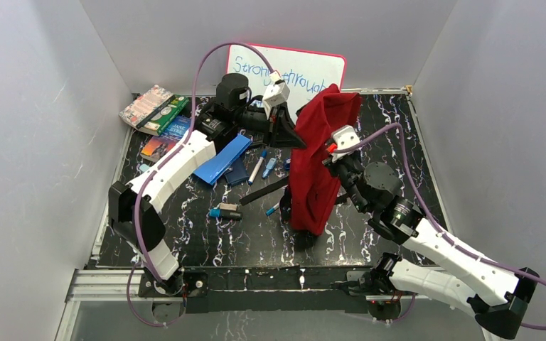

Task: Pack the student bag
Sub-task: Unzip the student bag at the center of the board.

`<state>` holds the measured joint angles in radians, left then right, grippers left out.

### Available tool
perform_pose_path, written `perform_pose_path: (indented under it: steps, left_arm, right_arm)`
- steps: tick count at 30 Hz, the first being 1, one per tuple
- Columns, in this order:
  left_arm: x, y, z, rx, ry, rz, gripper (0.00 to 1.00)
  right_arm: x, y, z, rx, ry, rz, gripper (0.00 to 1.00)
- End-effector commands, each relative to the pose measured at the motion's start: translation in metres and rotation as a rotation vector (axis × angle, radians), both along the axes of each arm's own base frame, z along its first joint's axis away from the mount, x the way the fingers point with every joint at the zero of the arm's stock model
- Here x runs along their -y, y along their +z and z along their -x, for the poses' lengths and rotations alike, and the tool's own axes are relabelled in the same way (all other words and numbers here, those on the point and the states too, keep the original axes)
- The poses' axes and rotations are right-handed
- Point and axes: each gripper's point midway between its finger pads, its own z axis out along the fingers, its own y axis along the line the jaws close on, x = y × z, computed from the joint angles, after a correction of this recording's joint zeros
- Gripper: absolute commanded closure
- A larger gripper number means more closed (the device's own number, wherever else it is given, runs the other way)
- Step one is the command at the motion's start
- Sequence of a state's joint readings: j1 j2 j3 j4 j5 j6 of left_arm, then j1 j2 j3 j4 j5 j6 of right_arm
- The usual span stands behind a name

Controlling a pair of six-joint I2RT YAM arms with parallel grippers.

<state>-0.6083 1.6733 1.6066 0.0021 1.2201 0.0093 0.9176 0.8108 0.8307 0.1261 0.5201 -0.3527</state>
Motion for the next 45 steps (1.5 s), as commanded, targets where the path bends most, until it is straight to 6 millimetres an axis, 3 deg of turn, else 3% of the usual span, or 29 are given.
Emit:
perform_pose_path:
  steps: [1,6,7,9,13,16,20,27,32,36,41,45]
  left_arm:
    - [-0.015,0.026,0.031,0.064,-0.039,0.038,0.93]
    - [-0.012,0.025,0.006,0.082,0.129,0.015,0.63]
    - [-0.012,0.027,0.000,0.086,0.174,0.011,0.50]
    - [-0.013,0.029,-0.010,0.094,0.259,0.004,0.42]
    - [-0.018,0.035,-0.021,0.143,0.432,-0.005,0.40]
    - [-0.018,0.036,-0.015,0.191,0.531,-0.014,0.38]
    - [-0.034,0.036,-0.021,0.243,0.730,-0.039,0.37]
    - [-0.049,0.052,-0.023,0.282,0.822,-0.018,0.33]
    - [-0.034,0.041,-0.032,0.278,0.790,-0.060,0.34]
    - [-0.024,0.049,-0.034,0.261,0.770,-0.040,0.34]
    - [-0.006,0.057,-0.016,0.257,0.685,-0.007,0.34]
    - [0.012,0.052,-0.002,0.254,0.640,-0.015,0.34]
  right_arm:
    - [0.023,0.051,0.000,0.055,-0.095,-0.191,1.00]
    - [0.018,0.039,0.006,-0.031,-0.065,-0.259,1.00]
    - [0.017,0.036,0.006,-0.040,-0.059,-0.271,1.00]
    - [0.016,0.033,0.007,-0.049,-0.055,-0.303,1.00]
    - [0.010,0.032,0.003,-0.064,-0.054,-0.370,1.00]
    - [0.002,0.034,-0.003,-0.081,-0.059,-0.403,1.00]
    - [-0.011,0.039,-0.016,-0.087,-0.077,-0.452,1.00]
    - [-0.003,0.056,-0.026,-0.043,-0.151,-0.543,1.00]
    - [0.008,0.071,-0.018,-0.009,-0.142,-0.596,1.00]
    - [0.027,0.075,-0.008,0.011,-0.161,-0.636,1.00]
    - [0.035,0.074,-0.008,0.001,-0.197,-0.694,1.00]
    - [0.040,0.078,-0.013,0.010,-0.239,-0.798,1.00]
